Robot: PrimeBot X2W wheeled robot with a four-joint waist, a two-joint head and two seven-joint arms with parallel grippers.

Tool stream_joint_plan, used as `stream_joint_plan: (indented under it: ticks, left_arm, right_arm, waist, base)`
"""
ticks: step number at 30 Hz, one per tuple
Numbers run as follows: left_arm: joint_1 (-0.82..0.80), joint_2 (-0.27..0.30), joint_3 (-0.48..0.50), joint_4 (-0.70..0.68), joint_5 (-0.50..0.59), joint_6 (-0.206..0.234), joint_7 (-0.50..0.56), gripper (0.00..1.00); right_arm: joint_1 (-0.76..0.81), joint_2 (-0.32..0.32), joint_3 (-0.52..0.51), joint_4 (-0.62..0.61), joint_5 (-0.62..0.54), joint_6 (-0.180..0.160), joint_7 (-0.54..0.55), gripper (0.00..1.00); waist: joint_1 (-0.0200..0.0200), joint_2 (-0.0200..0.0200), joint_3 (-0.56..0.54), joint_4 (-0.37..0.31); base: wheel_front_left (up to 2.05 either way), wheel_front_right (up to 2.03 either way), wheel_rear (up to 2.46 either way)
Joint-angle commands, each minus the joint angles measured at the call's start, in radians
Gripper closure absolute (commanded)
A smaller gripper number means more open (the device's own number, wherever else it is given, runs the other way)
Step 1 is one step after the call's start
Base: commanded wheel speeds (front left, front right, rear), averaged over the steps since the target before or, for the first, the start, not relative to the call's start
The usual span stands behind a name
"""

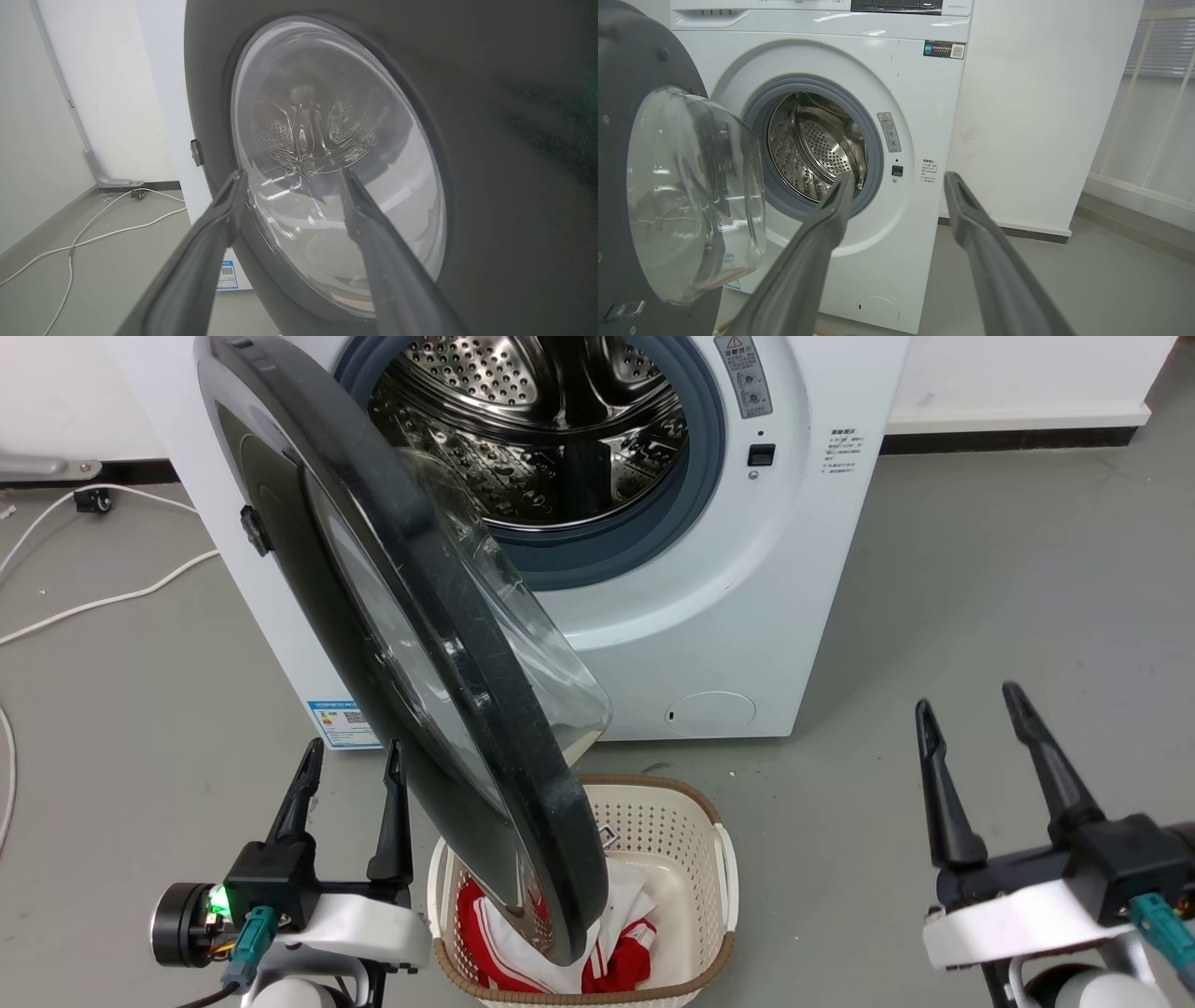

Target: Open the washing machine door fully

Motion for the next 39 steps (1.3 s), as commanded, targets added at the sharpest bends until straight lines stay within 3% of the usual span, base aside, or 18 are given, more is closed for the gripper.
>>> stream_joint_plan:
  ticks: [1, 14, 30, 31, 32, 39]
  left_arm:
    - [-0.013, 0.004, 0.002, -0.004, 0.006, -0.002, -0.002, 0.00]
    - [-0.013, 0.006, 0.004, -0.012, 0.013, -0.005, -0.002, 0.00]
    - [-0.018, 0.006, 0.004, -0.009, 0.016, -0.006, -0.002, 0.00]
    - [-0.019, 0.006, 0.004, -0.012, 0.016, -0.008, -0.002, 0.58]
    - [-0.019, 0.006, 0.003, -0.014, 0.014, -0.009, -0.002, 1.00]
    - [-0.019, 0.007, 0.006, -0.042, 0.018, -0.009, -0.002, 1.00]
  right_arm:
    - [0.026, 0.005, 0.000, 0.000, -0.013, -0.001, 0.004, 0.00]
    - [0.059, 0.009, -0.023, 0.105, 0.063, -0.001, -0.030, 0.00]
    - [0.043, 0.009, -0.023, 0.120, 0.078, -0.001, -0.041, 0.00]
    - [0.043, 0.009, -0.022, 0.121, 0.078, -0.001, -0.041, 0.00]
    - [0.043, 0.009, -0.022, 0.122, 0.079, -0.001, -0.041, 0.00]
    - [0.043, 0.009, -0.024, 0.124, 0.086, -0.001, -0.041, 0.00]
  waist:
    - [0.0000, 0.0000, 0.001, 0.001]
    - [0.0000, 0.0000, 0.002, 0.001]
    - [0.0000, 0.0000, 0.006, -0.001]
    - [0.0000, 0.0000, 0.006, -0.001]
    - [0.0000, 0.0000, 0.005, -0.001]
    - [0.0000, 0.0000, 0.008, -0.002]
  base:
    - [0.00, 0.00, 0.00]
    - [0.00, 0.00, 0.00]
    - [0.00, 0.00, 0.00]
    - [0.00, 0.00, 0.00]
    - [0.00, 0.00, 0.00]
    - [0.00, 0.00, 0.00]
